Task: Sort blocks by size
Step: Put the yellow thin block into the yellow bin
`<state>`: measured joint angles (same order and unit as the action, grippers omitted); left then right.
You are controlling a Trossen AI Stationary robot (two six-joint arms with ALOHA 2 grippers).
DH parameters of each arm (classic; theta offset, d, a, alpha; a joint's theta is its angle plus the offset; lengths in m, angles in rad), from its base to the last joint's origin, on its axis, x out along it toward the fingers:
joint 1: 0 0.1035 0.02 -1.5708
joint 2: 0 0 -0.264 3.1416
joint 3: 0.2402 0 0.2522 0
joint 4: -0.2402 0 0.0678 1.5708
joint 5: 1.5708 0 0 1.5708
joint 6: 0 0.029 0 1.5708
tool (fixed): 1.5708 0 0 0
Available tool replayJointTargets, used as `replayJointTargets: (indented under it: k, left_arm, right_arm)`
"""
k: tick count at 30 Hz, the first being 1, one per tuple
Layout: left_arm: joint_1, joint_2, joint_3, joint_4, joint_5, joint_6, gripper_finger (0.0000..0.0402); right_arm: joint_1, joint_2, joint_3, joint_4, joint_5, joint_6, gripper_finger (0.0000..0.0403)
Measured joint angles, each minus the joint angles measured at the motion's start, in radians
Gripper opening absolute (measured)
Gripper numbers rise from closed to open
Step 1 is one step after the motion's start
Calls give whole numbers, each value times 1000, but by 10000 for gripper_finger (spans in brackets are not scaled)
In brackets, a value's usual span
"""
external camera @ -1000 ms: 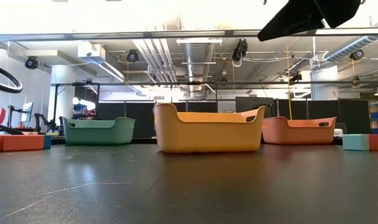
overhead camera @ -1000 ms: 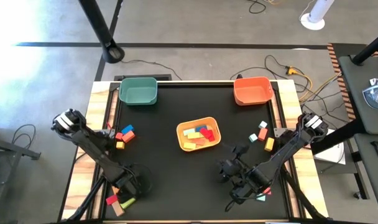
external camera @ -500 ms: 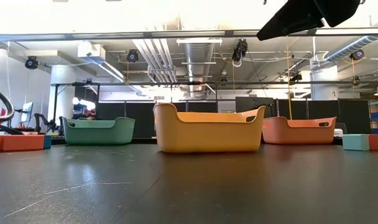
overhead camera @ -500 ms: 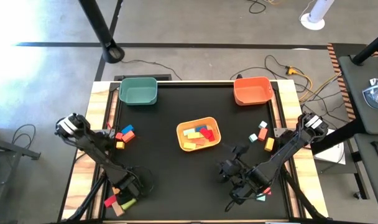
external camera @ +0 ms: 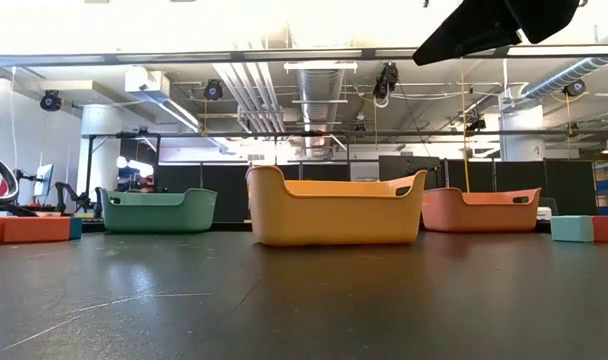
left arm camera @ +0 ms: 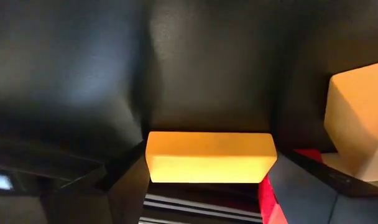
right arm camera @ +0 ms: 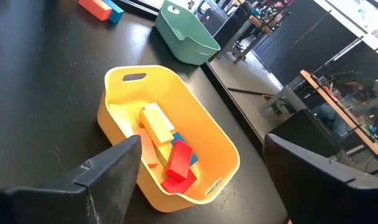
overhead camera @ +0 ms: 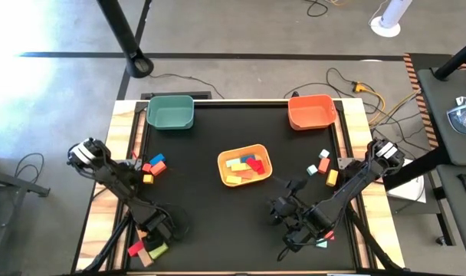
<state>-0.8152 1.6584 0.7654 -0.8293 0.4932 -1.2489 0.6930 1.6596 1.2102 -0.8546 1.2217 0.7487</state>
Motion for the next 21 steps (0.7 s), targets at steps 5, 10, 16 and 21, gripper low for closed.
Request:
replayJointTargets:
  k: [5, 10, 16, 21]
  left_arm:
    - [0, -8, 107, -211, -100, 40, 271]
    - [17, -33, 251, -424, -275, 70, 271]
    - [77, -91, 395, -448, -608, 128, 271]
    - [180, -118, 456, -325, -882, 344, 271]
  right_arm:
    - [0, 0, 0, 7, 0, 2, 315]
    - [0, 0, 0, 19, 1, 10, 307]
    - [-1, 0, -1, 27, 6, 9, 304]
    - [-2, 0, -6, 28, 8, 9, 313]
